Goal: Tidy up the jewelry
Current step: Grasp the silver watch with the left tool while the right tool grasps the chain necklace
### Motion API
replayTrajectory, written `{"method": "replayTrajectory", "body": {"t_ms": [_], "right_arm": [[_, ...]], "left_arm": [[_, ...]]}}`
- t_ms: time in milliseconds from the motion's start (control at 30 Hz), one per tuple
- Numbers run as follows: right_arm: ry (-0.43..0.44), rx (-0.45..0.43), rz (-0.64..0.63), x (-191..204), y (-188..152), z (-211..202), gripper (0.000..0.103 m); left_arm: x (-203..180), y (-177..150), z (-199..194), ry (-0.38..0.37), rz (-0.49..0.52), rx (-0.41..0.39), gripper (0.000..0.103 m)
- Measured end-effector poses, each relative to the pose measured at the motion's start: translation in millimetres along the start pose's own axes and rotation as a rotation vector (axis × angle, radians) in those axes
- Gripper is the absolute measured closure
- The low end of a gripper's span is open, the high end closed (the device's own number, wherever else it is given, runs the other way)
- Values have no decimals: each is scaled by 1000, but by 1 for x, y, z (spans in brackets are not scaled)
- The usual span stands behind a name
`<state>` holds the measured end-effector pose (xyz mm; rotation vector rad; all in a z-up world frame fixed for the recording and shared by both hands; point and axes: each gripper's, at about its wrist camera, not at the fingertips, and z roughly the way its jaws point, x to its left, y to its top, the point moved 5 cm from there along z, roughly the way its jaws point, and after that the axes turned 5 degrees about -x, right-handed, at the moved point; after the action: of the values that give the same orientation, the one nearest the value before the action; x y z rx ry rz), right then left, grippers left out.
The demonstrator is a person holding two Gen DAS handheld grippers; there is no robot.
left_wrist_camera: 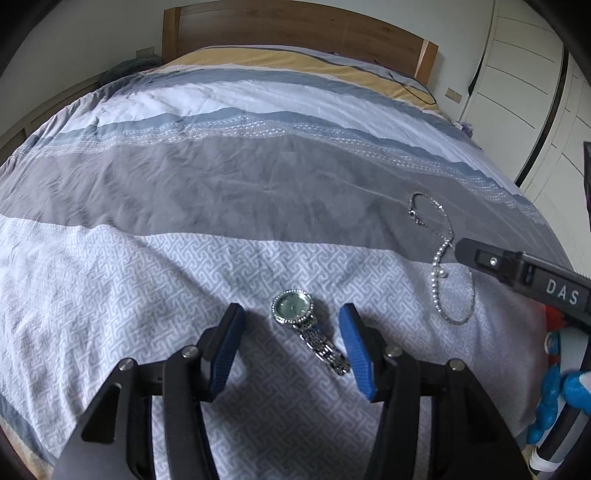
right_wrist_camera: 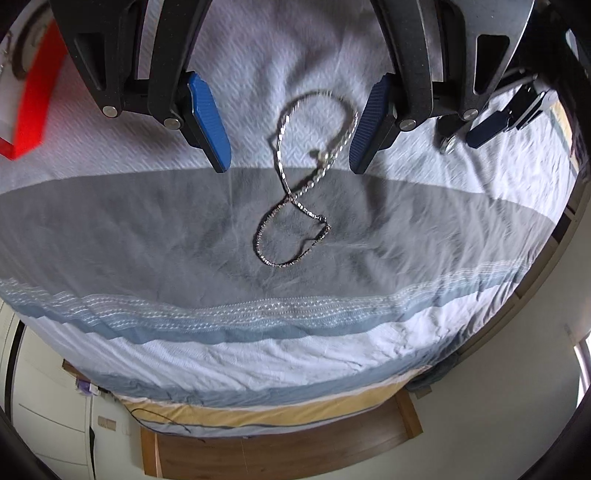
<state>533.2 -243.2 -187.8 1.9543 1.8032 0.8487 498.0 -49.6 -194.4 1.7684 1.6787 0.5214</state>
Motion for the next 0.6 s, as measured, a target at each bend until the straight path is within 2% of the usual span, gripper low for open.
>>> {"method": "replayTrajectory", "body": {"t_ms": [133, 300, 467, 567, 600], "right_arm": [[-1, 22, 30, -1, -1, 31, 37], [-25, -4, 20, 2, -6, 49, 35], [-52, -27, -17, 6, -10, 57, 37], [-65, -49, -32, 7, -13, 57, 45], [-64, -57, -32, 7, -14, 57, 52]], "left_arm": [[-2, -2, 10, 29, 20, -8, 52], [0, -2, 15, 33, 18, -16, 54], [-1, -3, 16, 57, 32, -24, 62], [-2, -3, 16, 61, 38, -32, 69], [-3, -3, 16, 61, 38, -34, 70]]}}
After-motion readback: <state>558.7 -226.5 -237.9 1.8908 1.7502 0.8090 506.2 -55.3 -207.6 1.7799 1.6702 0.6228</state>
